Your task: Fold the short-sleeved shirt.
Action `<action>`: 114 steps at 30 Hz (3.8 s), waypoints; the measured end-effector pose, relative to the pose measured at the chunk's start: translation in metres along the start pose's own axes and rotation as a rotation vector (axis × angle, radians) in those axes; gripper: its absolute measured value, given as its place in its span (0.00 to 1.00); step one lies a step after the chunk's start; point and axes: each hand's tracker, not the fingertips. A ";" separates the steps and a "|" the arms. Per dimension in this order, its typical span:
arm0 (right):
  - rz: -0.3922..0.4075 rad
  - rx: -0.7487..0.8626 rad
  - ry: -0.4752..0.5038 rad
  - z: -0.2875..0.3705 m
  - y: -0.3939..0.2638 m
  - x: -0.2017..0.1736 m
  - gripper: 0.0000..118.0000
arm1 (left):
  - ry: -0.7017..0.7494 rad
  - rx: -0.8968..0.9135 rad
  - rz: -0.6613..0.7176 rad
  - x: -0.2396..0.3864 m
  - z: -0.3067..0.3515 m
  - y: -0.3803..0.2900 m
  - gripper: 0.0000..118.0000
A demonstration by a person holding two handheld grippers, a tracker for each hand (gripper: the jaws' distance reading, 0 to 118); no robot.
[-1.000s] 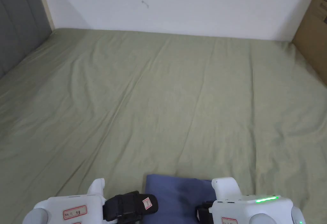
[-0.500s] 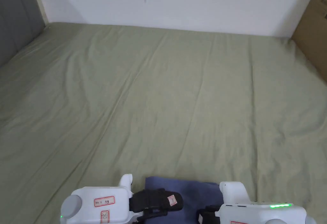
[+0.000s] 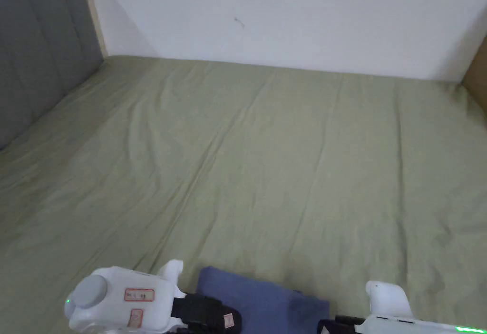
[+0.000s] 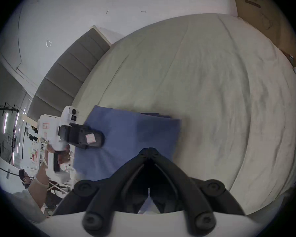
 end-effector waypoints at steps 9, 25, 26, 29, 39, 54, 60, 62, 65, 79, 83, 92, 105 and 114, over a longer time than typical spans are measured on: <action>-0.041 0.013 -0.013 0.002 0.005 0.010 0.00 | 0.430 0.042 -0.044 -0.030 0.141 0.060 0.24; -0.085 0.005 -0.104 -0.011 0.018 0.017 0.00 | 1.017 0.096 -0.055 -0.082 0.252 0.099 0.68; -0.082 0.000 -0.102 -0.012 0.017 0.015 0.00 | 1.032 0.127 -0.052 -0.082 0.255 0.097 0.77; -0.064 -0.013 -0.099 -0.013 0.015 0.008 0.00 | 0.991 0.186 -0.021 -0.078 0.265 0.091 0.83; -0.047 0.009 -0.093 -0.001 0.007 0.008 0.00 | 0.671 0.340 -0.019 -0.020 0.245 0.042 0.00; -0.078 0.126 -0.037 0.049 -0.028 0.032 0.00 | 0.352 0.493 -0.165 0.117 0.099 -0.065 0.00; -0.057 0.220 -0.047 0.071 -0.033 0.033 0.00 | 0.385 0.497 -0.274 0.163 0.082 -0.086 0.00; -0.013 0.280 -0.089 0.082 -0.029 0.028 0.00 | 0.434 0.520 -0.338 0.181 0.079 -0.090 0.00; 0.051 0.393 -0.152 0.103 -0.019 0.014 0.00 | 0.577 0.603 -0.444 0.212 0.074 -0.097 0.00; 0.335 0.916 -0.468 0.177 0.000 -0.072 0.00 | 0.918 1.089 -0.788 0.328 0.049 -0.122 0.00; 0.291 0.983 -0.466 0.184 -0.004 -0.078 0.00 | 0.880 1.064 -0.769 0.330 0.048 -0.122 0.00; 0.233 0.947 -0.493 0.178 -0.008 -0.065 0.00 | 0.850 1.071 -0.732 0.314 0.048 -0.132 0.00; 0.221 0.920 -0.508 0.176 0.002 -0.059 0.81 | 0.777 1.005 -0.720 0.315 0.041 -0.119 1.00; 0.243 0.904 -0.525 0.170 0.008 -0.059 0.92 | 0.834 0.926 -0.720 0.309 0.026 -0.105 0.98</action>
